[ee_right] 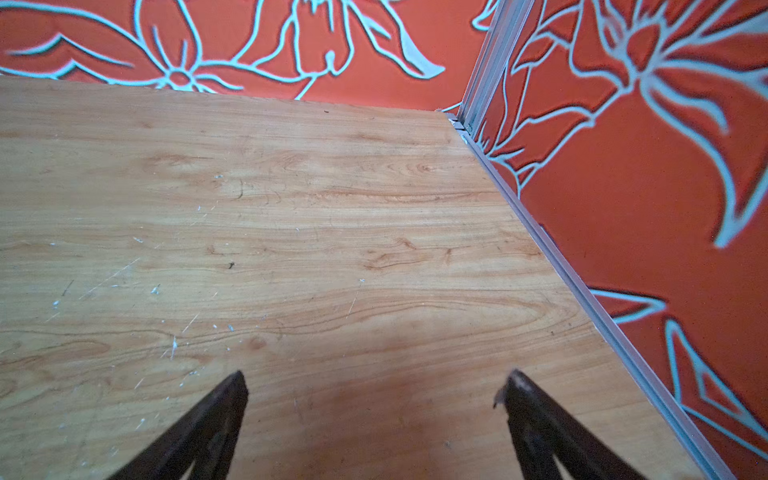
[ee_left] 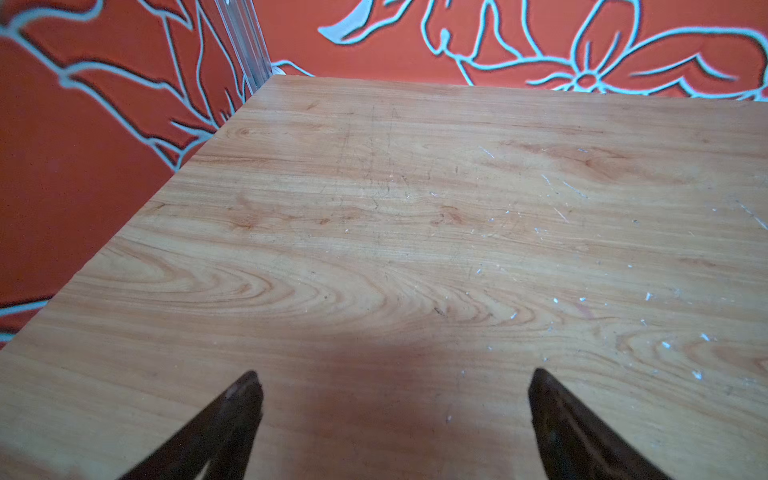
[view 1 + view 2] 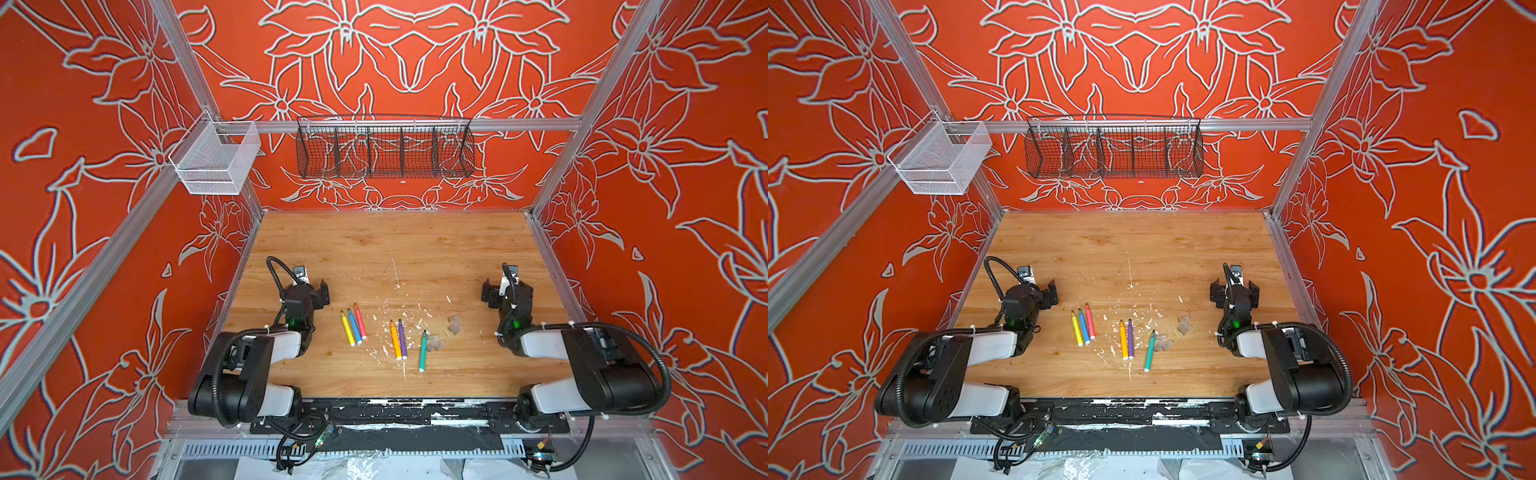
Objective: Insert the pens into the pen caps
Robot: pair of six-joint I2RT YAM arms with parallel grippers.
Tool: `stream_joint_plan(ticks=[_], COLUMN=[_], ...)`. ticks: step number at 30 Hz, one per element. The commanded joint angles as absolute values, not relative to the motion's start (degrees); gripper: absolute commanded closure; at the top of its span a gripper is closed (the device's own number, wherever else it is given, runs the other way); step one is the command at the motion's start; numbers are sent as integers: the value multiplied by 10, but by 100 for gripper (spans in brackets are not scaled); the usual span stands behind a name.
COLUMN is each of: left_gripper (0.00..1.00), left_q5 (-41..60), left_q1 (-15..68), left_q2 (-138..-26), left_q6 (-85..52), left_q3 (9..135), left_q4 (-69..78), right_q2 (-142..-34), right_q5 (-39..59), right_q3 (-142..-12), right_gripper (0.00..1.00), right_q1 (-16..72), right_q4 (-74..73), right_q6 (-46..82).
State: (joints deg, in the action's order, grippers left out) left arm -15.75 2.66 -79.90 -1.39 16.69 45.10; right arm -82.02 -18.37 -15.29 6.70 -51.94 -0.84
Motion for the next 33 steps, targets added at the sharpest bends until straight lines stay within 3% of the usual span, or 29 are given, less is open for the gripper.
stream_joint_plan(ticks=[1,33], left_gripper=[3,3], left_q5=[-157,-157], left_q1=[24,24], left_q2=[-801,-800], left_q6=[-16,-16], left_q3=[168,168], left_q4=[459,459], right_q2=[-823,-819], right_q5=[-170,-159], right_q3=[-162,-149], right_gripper=[3,3], right_q1=[65,65], right_q4=[-524,-544], right_q6=[-6,-12])
